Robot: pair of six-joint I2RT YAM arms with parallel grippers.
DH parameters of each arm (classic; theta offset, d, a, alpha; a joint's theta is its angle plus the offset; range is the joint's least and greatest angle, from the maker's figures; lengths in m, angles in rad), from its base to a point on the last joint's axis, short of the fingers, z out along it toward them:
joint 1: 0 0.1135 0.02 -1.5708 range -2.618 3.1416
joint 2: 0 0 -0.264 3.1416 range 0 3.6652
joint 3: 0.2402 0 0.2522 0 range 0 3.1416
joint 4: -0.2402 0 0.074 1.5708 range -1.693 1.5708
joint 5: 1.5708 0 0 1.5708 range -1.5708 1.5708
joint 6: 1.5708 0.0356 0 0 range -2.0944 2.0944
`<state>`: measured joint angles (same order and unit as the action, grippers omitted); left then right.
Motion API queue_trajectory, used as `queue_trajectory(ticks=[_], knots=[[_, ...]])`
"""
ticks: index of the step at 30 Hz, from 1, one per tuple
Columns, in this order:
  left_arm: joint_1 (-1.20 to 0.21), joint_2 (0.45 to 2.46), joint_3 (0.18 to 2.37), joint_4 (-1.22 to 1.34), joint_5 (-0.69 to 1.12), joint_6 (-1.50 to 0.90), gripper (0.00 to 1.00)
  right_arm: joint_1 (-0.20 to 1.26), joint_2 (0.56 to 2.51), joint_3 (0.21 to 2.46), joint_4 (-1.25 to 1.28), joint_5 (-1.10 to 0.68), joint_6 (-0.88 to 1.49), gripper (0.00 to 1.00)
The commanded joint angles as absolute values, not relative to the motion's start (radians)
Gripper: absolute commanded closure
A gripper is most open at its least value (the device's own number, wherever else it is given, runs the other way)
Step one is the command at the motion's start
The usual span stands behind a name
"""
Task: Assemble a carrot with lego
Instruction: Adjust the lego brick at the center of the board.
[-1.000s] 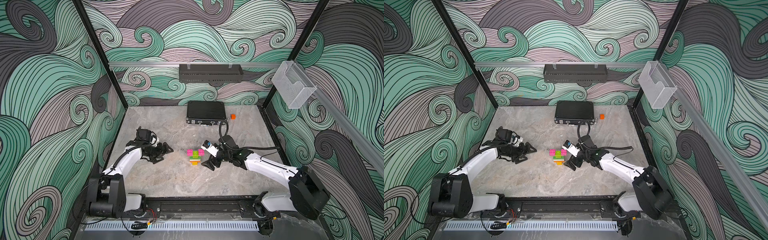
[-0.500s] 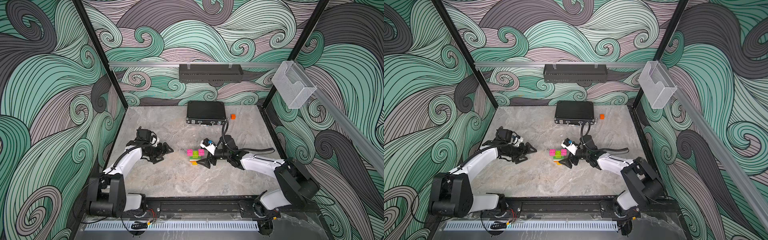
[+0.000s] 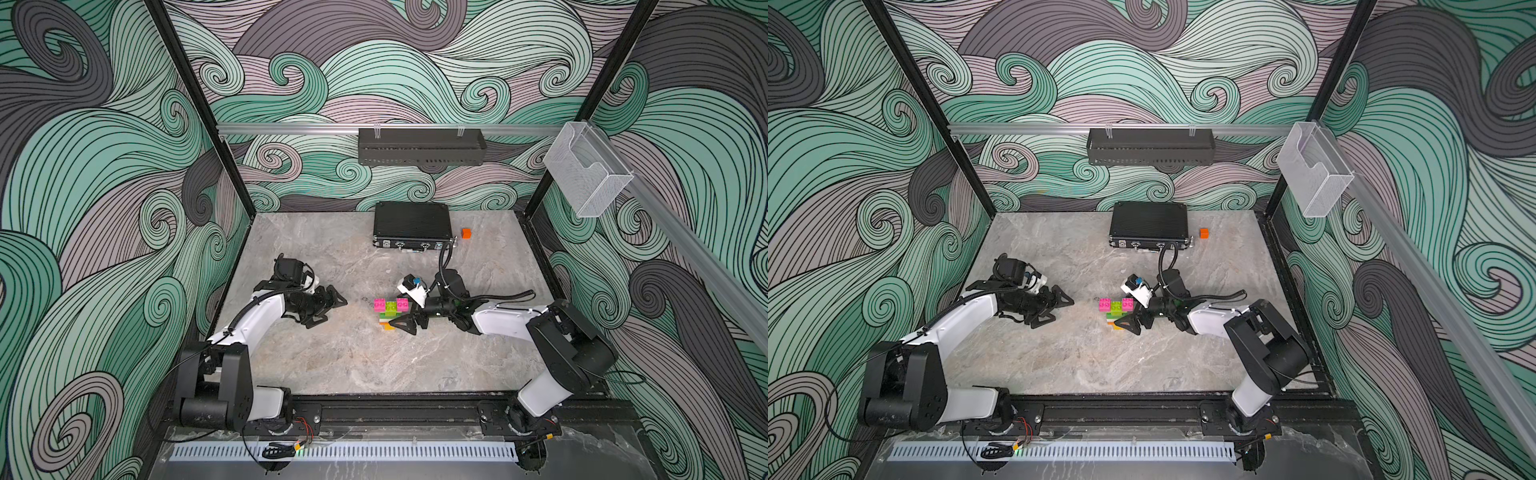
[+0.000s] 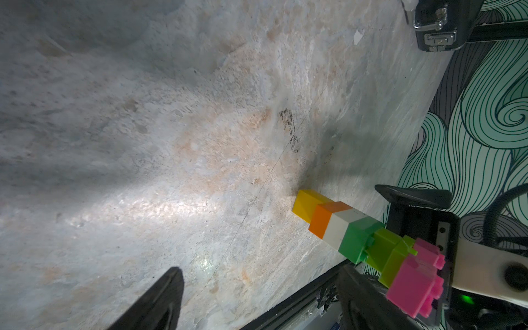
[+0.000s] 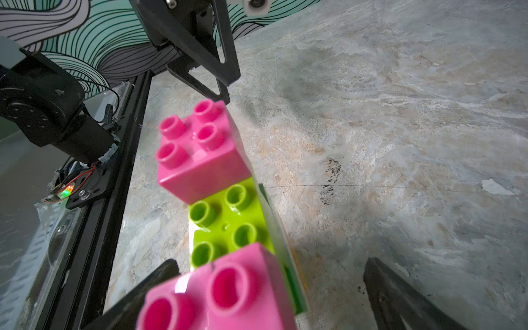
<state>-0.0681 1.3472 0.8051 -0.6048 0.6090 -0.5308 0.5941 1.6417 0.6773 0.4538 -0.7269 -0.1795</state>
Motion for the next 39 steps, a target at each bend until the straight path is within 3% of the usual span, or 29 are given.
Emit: queue_trajectory(ticks=[1, 16, 39], knots=[[-0.074, 1.35, 0.826, -0.603, 0.596, -0.517, 0.14, 0.589, 1.666, 0.685, 0.541, -0.754, -0.132, 0.0], [-0.074, 1.358, 0.827, -0.599, 0.588, -0.522, 0.14, 0.591, 1.704, 0.653, 0.62, -0.741, -0.097, 0.01], [-0.074, 1.348, 0.822, -0.606, 0.584, -0.517, 0.15, 0.631, 1.771, 0.656, 0.674, -0.715, -0.107, 0.16]])
